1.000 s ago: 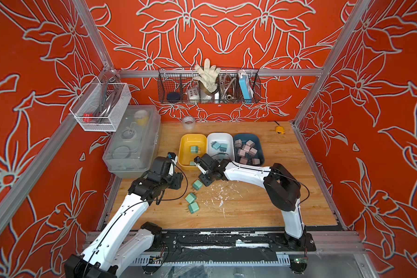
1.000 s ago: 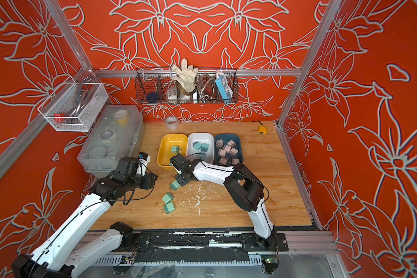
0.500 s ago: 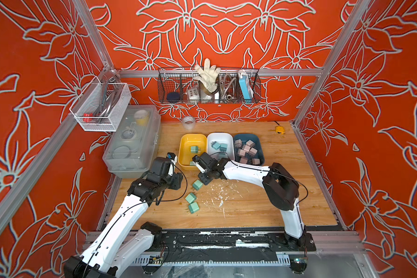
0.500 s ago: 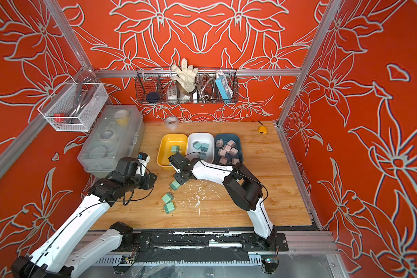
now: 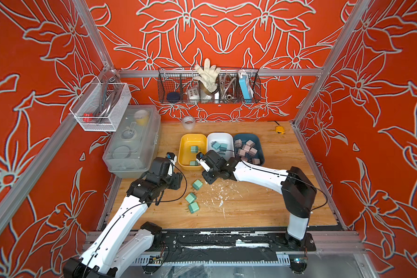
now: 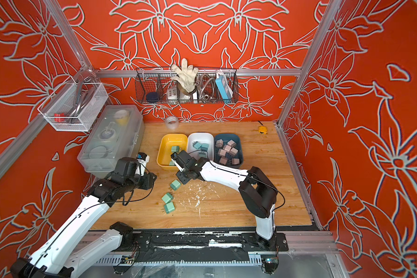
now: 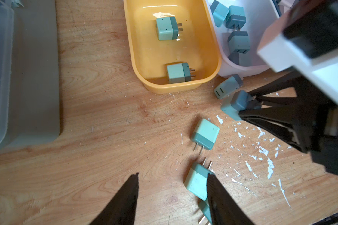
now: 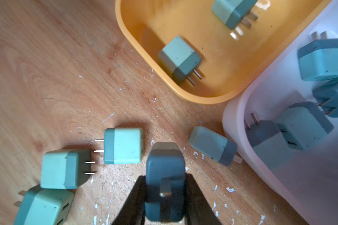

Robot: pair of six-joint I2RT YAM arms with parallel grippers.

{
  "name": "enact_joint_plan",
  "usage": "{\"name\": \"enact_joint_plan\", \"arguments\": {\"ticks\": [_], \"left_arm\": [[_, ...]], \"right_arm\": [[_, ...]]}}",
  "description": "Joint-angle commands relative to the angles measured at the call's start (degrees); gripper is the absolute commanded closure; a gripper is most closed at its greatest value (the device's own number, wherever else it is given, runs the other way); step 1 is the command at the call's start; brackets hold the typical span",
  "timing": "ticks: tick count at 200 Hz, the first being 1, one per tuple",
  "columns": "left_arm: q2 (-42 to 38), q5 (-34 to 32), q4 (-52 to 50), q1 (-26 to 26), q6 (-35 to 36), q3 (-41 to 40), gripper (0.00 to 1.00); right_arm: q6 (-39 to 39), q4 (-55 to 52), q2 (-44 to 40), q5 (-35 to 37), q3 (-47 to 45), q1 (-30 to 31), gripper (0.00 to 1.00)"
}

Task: Place the plugs by color into the storage box
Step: Pick up the plug from the center of the board, then place the plug in the storage box.

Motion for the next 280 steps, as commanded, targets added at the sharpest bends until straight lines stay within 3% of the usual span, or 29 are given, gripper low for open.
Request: {"name": "enact_joint_plan", "arguments": {"ticks": [1,40,123,197,280], "left_arm": [[-0.59,-0.06,0.5,0.32,0.44,-0.43,0.43],[-0.21,-0.11,0.29,0.57,0.35,-0.34,0.43],[-0.83,0.3,0.46,0.58,0.35,-0.38,0.43],[-0.83,0.34,0.64,0.58,0.44,-0.51,0.43],[0.29,0.99,0.86,0.85,0.53,-0.43,0.43]], "right_arm": [[-0.68,0.92,-4.06,0.87,-1.18,-0.39,0.81],[-2.28,0.6,-6.94,2.94,-1.26,-1.61,0.8],[-5.5,-5.85,-3.56,3.45,5.2,-8.62,0.8],[-5.2,-8.16,2.74,-3.41,11.15,-16.61,0.79],[-9.25,-14.08,12.78,-10.31,20.95,-18.85,0.79]]}}
